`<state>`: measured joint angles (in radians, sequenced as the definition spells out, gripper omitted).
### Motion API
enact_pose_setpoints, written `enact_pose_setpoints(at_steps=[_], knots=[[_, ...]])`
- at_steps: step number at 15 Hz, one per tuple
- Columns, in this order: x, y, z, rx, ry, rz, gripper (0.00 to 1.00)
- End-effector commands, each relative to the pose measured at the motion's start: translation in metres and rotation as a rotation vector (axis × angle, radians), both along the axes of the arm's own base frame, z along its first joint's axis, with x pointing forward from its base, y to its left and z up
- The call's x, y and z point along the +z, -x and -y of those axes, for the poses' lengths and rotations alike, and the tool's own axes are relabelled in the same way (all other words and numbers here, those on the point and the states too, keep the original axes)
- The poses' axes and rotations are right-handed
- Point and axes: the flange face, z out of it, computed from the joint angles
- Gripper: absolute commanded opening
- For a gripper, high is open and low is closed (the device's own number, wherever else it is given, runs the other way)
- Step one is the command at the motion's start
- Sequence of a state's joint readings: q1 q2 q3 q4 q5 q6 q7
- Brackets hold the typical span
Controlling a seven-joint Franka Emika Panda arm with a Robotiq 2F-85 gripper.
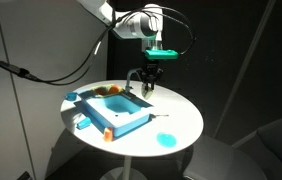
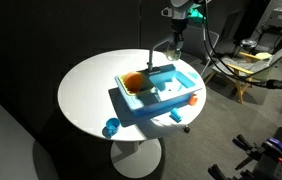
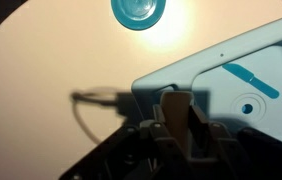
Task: Pick up the white container from the dish rack and place it on the light blue surface next to the tap
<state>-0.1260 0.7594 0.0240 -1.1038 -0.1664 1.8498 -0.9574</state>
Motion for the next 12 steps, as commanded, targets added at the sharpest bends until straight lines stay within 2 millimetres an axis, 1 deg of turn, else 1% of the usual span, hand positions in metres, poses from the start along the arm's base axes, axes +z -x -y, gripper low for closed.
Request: enact_pose_setpoints(at_steps=[1,5,12], knots=[[-0.001,-0.003,-0.002,0.029,-0.037,0.036,0.08],[-0.004,-0.005,-0.001,0.035,-0.056,0.057,0.08],[-0.018,-0.005,0.001,0.044,-0.09,0.058,0.08]])
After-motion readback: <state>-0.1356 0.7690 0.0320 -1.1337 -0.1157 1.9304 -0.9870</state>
